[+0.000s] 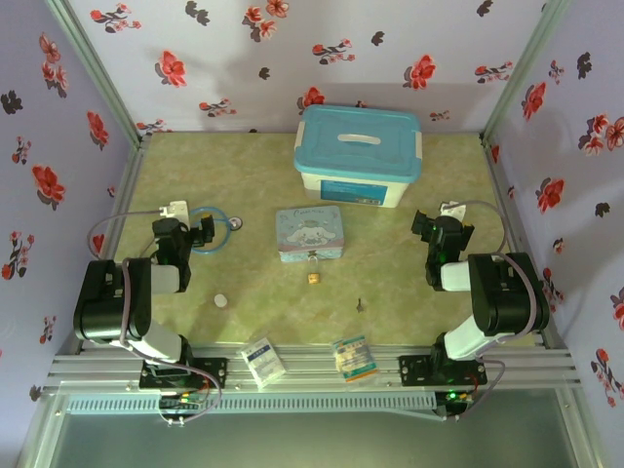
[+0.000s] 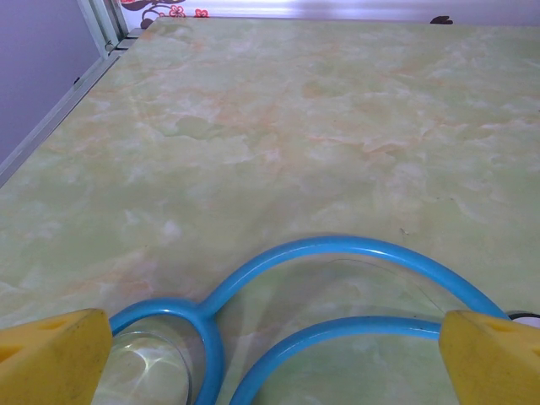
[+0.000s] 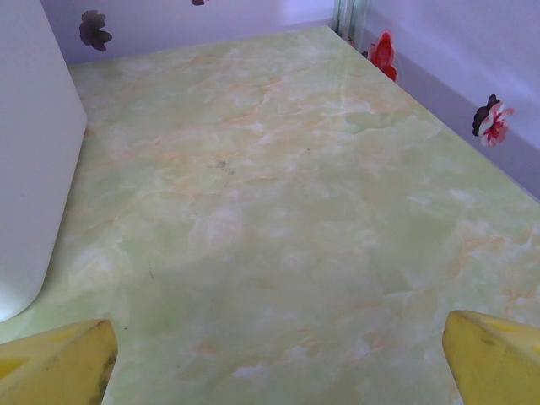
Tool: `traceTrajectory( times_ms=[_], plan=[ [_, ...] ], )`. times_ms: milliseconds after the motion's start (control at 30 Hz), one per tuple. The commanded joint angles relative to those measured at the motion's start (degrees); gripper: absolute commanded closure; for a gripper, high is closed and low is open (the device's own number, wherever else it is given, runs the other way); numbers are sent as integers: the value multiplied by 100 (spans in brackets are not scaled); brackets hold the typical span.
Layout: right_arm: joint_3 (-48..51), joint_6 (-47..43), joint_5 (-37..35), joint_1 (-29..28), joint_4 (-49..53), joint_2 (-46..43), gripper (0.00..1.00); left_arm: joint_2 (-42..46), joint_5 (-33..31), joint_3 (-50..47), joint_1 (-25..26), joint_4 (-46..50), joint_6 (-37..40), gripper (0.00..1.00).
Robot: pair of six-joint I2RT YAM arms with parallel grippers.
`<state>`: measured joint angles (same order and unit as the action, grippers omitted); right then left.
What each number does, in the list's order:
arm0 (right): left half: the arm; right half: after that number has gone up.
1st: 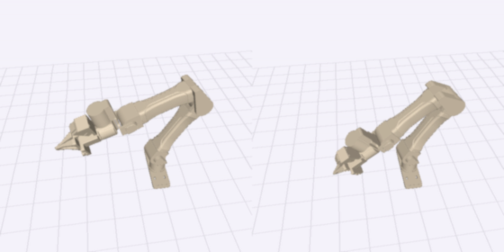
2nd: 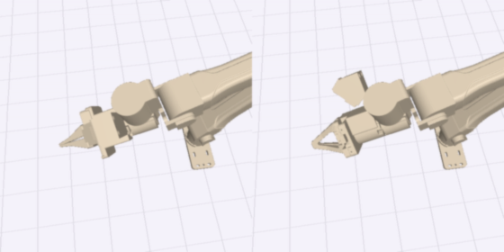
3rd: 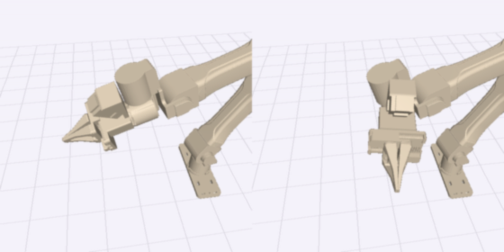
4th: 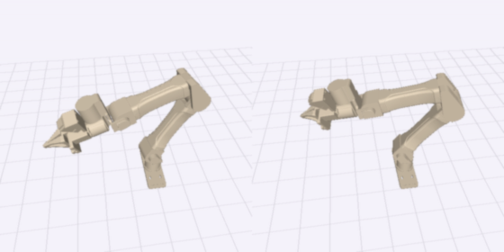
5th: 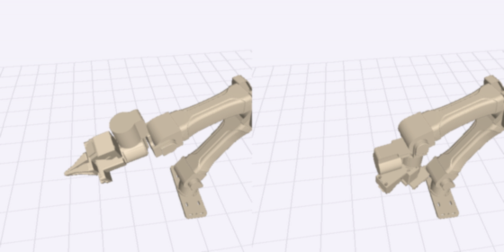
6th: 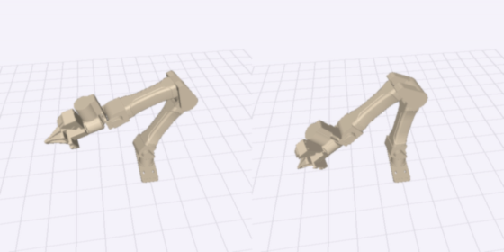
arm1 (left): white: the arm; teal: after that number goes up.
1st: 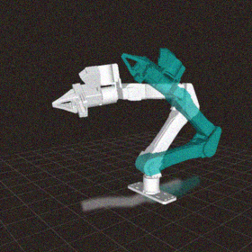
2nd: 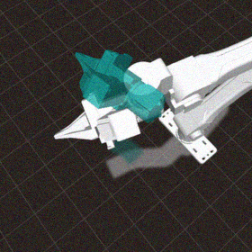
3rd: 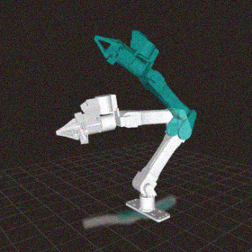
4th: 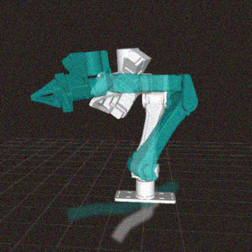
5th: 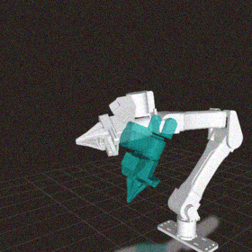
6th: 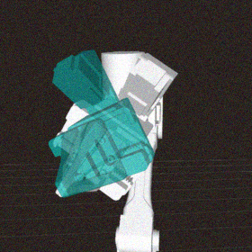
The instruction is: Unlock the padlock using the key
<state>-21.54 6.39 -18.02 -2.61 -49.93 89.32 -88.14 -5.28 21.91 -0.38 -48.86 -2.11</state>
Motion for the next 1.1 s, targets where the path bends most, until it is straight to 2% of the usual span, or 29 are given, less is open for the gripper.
traceTrajectory(
  times_ms=[0, 167, 267, 400, 567, 633, 733, 800, 900, 967, 1067],
  plan=[
    [1, -40, -149, 15, -227, 17, 1, -41, 42, 103, 18, -123, 151, 0],
    [69, -8, -149, 15, -332, -26, 1, 12, 44, 69, 3, -167, 127, 0],
    [173, -256, 406, -6, -98, -578, 1, 490, 32, 33, 9, 124, 132, 0],
    [-76, 86, 222, -12, 1386, -1719, 1, 1349, -152, 281, 10, 1194, 62, 0],
    [-757, 1483, 790, 46, 3612, -2640, 1, 2348, -236, 582, 14, 2282, -769, 0],
    [-1069, 1652, 1288, 68, 4514, -2805, 1, 2820, -169, 600, 12, 2599, -1501, 0],
    [-1212, 1817, 1926, 70, 5334, -3021, 1, 3504, 294, 323, -2, 2602, -1894, 0],
    [-1132, 1920, 2517, 61, 5529, -3234, 0, 3929, 492, 140, -10, 2684, -2518, 0],
    [-920, 2380, 3091, 29, 5651, -3547, 1, 4134, 1849, 542, 46, 3699, -3469, 0],
    [-876, 2642, 3292, -87, 5872, -3710, 1, 4130, 2247, 746, 397, 4228, -3875, 0],
    [-903, 2625, 3163, -583, 6455, -3875, 2, 4526, 1882, 617, 1259, 4585, -4047, 0]
  ],
)
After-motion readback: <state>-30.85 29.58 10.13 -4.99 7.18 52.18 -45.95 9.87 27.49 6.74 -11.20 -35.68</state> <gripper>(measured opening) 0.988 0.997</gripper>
